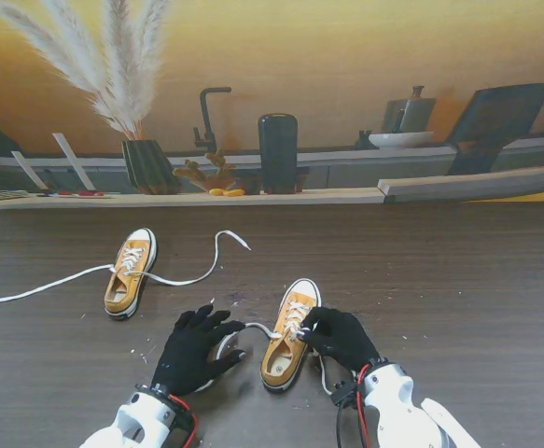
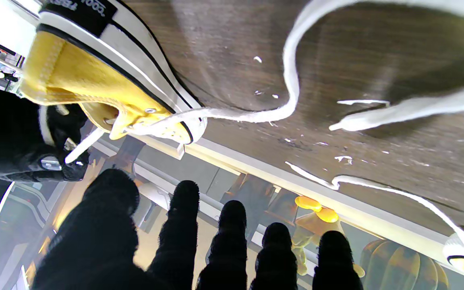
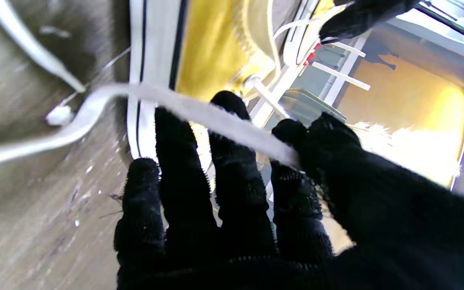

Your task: Tie the shoelaces into a bow on the shoes

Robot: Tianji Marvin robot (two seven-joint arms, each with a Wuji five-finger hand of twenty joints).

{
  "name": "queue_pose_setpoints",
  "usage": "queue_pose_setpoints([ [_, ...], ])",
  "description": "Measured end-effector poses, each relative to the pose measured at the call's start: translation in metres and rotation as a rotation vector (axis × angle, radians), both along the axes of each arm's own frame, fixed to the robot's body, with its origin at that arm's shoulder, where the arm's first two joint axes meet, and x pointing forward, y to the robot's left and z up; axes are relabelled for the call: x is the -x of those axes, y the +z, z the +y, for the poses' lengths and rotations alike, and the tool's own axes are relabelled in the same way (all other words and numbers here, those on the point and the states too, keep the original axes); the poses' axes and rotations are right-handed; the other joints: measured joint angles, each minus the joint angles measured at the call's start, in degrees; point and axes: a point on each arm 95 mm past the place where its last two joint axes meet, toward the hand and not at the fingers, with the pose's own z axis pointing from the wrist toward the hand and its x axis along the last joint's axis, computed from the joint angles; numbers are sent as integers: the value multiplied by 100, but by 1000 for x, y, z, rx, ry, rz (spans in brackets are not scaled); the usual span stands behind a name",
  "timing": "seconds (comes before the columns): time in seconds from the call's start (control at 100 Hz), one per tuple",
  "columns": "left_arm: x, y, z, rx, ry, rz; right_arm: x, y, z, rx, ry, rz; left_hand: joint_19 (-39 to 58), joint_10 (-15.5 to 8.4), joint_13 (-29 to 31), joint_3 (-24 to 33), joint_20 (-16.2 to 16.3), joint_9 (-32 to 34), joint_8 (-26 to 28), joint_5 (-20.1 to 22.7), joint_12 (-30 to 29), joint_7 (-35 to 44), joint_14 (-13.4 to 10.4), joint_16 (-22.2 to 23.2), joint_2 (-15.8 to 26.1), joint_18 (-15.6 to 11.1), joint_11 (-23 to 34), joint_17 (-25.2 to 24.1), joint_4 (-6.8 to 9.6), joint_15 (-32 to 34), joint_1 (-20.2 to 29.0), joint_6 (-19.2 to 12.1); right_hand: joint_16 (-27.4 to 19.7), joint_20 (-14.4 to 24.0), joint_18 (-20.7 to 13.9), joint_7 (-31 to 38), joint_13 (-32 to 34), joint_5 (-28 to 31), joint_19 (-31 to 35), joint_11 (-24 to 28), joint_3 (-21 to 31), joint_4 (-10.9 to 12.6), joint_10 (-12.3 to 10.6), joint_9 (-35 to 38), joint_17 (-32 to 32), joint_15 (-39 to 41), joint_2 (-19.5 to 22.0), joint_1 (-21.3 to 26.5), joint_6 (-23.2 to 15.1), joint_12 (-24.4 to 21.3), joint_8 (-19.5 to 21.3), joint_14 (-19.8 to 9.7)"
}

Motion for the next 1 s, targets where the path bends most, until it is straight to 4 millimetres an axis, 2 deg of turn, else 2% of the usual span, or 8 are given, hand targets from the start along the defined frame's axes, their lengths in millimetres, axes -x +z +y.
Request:
queue_pose_setpoints([
  [0.18, 0, 0, 0, 3, -2, 3, 2, 3, 0, -63, 0, 53, -5, 7, 0, 0, 0, 62, 0, 65, 0, 25, 0, 0, 0, 0, 31, 0, 0, 1, 1, 0, 167, -288, -181, 16, 620, 11, 248, 1875, 0, 0, -91, 149, 256, 506, -2, 70, 217, 772, -46, 49],
  [0.29, 0, 0, -1, 5, -4, 2, 3, 5, 0, -110, 6, 85, -30, 68, 8, 0, 0, 62, 0, 65, 0, 52, 0, 0, 0, 0, 45, 0, 0, 1, 1, 0, 614, -512, -220, 72, 1094, 13, 683, 2586, 0, 0, -193, 224, 944, 2100, -5, 68, 340, 973, -141, 43],
  [0.5, 2, 3, -4, -10, 13, 6, 4, 9, -3, -102, 33, 99, -76, 69, 71, 0, 0, 66, 0, 58, 0, 41, 24, 0, 0, 0, 46, 0, 0, 25, 4, 5, 1064, -781, 1496, 77, 1243, 19, 2853, 2682, 0, 0, -384, 338, 3720, 4885, -27, 51, 275, 975, -196, -161],
  [0.53, 3, 7, -5, -31, 30, 4, 4, 9, -4, -98, 36, 98, -76, 72, 71, 0, 0, 66, 0, 58, 0, -8, 54, 0, 0, 0, 46, 0, 0, 25, 4, 25, 1279, -287, 1550, 77, 1246, 19, 3363, 2669, -3, 0, -387, 338, 4046, 5253, -8, 51, 256, 1040, -250, -238],
  [0.6, 7, 16, -10, -89, 79, 13, 5, 10, -7, -81, 47, 94, -17, 141, 72, 0, 0, 73, -1, 56, 0, -147, 138, 0, 8, 4, 47, 71, 0, 25, 8, 163, 2011, 1796, 1408, -70, 1252, -70, 4796, 2597, -263, 0, -476, 323, 4662, 6486, 188, 56, 125, 1345, -489, -651],
  [0.66, 10, 27, -15, -144, 112, 47, 6, 11, -10, -65, 67, 97, 52, 193, 241, 0, 33, 201, -50, 56, 0, -204, 251, 0, 14, 11, 65, 87, 0, 93, 56, 364, 2382, 2623, 801, -215, 1252, -151, 5289, 2589, -437, 0, -554, 251, 4873, 7108, 359, 62, 49, 1600, -743, -886],
  [0.76, 14, 39, -27, -183, 163, 90, 7, 13, -15, -47, 77, 92, 68, 250, 241, -3, 129, 205, -136, 56, 0, -345, 333, 29, 11, 11, 65, 80, 0, 151, 144, 374, 2585, 3031, 407, -401, 1253, -226, 5334, 2589, -472, 10, -596, 188, 4984, 7421, 440, 65, 36, 1789, -959, -996],
  [1.0, -4, 51, -49, -295, 120, 61, 8, 16, -21, -43, 68, 94, 164, 253, 300, 121, 359, 168, -139, 54, 136, -387, 349, 259, -439, 7, 120, 80, 127, 227, 389, 374, 2601, 3221, 341, -508, 1253, -231, 5337, 2462, -472, 11, -597, 31, 4998, 7449, 508, 65, 36, 1854, -1041, -1075],
])
